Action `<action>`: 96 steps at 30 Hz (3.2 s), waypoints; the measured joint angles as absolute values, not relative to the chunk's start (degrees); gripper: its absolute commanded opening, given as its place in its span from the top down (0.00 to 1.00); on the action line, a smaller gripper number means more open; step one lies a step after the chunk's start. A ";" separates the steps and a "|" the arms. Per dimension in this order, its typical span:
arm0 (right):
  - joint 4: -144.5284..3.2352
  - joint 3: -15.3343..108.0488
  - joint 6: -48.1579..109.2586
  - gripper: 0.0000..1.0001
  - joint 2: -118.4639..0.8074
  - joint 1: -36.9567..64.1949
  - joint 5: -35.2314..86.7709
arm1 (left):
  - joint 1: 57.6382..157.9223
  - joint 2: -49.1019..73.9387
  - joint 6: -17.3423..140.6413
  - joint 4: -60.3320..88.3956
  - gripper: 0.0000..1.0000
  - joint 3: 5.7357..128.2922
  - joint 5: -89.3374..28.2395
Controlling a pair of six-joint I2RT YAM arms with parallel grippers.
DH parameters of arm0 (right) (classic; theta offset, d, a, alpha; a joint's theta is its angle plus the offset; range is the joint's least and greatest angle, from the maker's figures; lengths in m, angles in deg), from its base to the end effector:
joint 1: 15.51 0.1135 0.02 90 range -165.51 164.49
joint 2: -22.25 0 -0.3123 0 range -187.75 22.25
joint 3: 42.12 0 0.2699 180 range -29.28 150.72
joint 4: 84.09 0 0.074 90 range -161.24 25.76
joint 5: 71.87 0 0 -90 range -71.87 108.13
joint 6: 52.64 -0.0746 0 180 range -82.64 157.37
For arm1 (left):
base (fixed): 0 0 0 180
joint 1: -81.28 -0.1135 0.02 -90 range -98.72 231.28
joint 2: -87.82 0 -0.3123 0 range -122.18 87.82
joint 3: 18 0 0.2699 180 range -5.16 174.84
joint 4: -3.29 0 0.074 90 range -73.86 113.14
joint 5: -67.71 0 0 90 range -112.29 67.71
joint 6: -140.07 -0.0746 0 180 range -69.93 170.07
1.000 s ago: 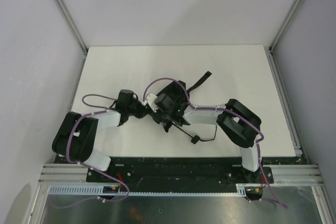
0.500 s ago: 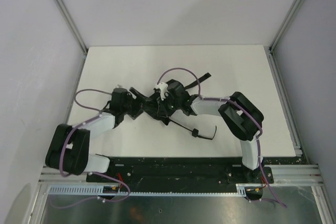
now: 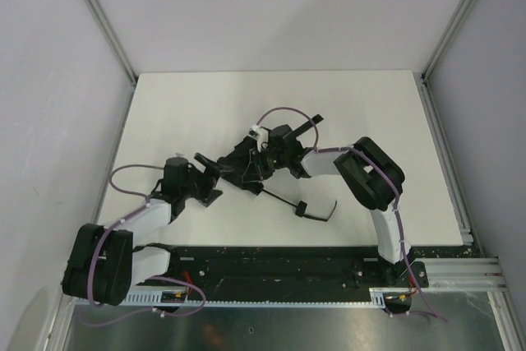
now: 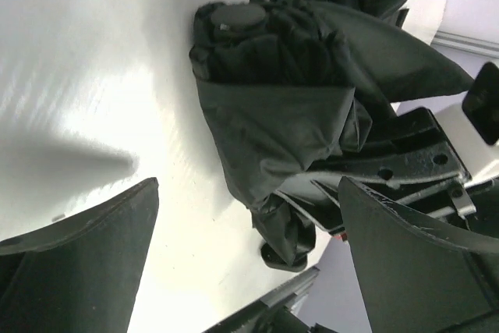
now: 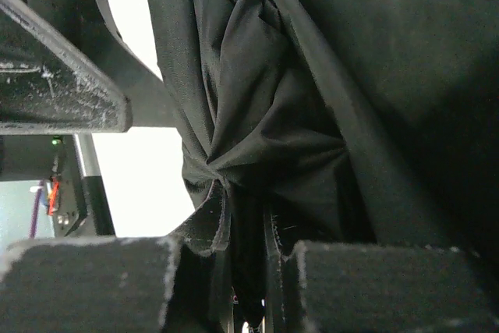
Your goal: Put away the umbrella
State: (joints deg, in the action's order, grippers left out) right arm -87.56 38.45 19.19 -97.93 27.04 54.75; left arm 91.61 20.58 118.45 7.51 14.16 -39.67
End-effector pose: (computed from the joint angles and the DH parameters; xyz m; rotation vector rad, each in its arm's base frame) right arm 0.3331 0.3662 0.1324 -0.8746 2.1942 1.2632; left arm 0.2246 -0.0636 0.1544 -1.0311 2.2230 -1.0231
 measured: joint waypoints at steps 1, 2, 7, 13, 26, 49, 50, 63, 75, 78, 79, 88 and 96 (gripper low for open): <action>-88.32 38.36 18.10 1.00 -98.28 26.73 55.62 | 91.98 21.06 119.72 7.47 0.01 13.61 -39.43; -89.18 38.29 16.81 1.00 -98.67 26.38 56.59 | 92.57 21.67 121.23 7.38 0.01 13.13 -39.00; -92.04 38.03 12.81 1.00 -100.05 25.31 60.00 | 94.65 20.36 126.12 4.19 0.01 12.36 -37.07; -93.20 37.73 10.82 1.00 -100.64 24.89 63.06 | 95.21 12.34 129.22 -1.86 0.10 13.78 -35.28; -93.53 37.20 10.14 1.00 -100.75 23.71 65.61 | 96.02 3.05 127.08 -8.97 0.79 16.67 -33.23; -60.83 39.10 32.26 0.01 -69.38 33.11 32.59 | 96.42 3.47 123.30 2.99 1.00 22.94 -34.01; -60.96 39.23 33.84 0.01 -68.66 35.08 29.83 | 96.42 3.45 123.32 3.40 1.00 23.14 -34.06; -75.30 37.20 52.76 0.16 -82.23 48.89 3.17 | 96.42 3.51 123.35 10.03 1.00 25.89 -34.41; -82.23 37.22 51.54 0.76 -92.84 47.45 -3.74 | 96.44 3.56 123.56 12.52 1.00 27.09 -34.43; -80.98 37.66 48.52 0.96 -92.84 47.30 -3.61 | 96.44 3.49 123.45 13.55 0.95 27.71 -34.56; -80.35 37.88 47.82 0.98 -92.84 47.21 -3.35 | 96.44 3.45 123.26 14.00 0.87 28.06 -34.60; -78.49 39.02 39.47 1.00 -92.55 42.88 9.40 | 94.76 3.75 117.05 17.81 0.07 29.56 -33.69; -85.33 39.21 27.50 1.00 -95.41 35.95 31.58 | 90.08 15.25 109.95 18.66 0.01 27.64 -33.45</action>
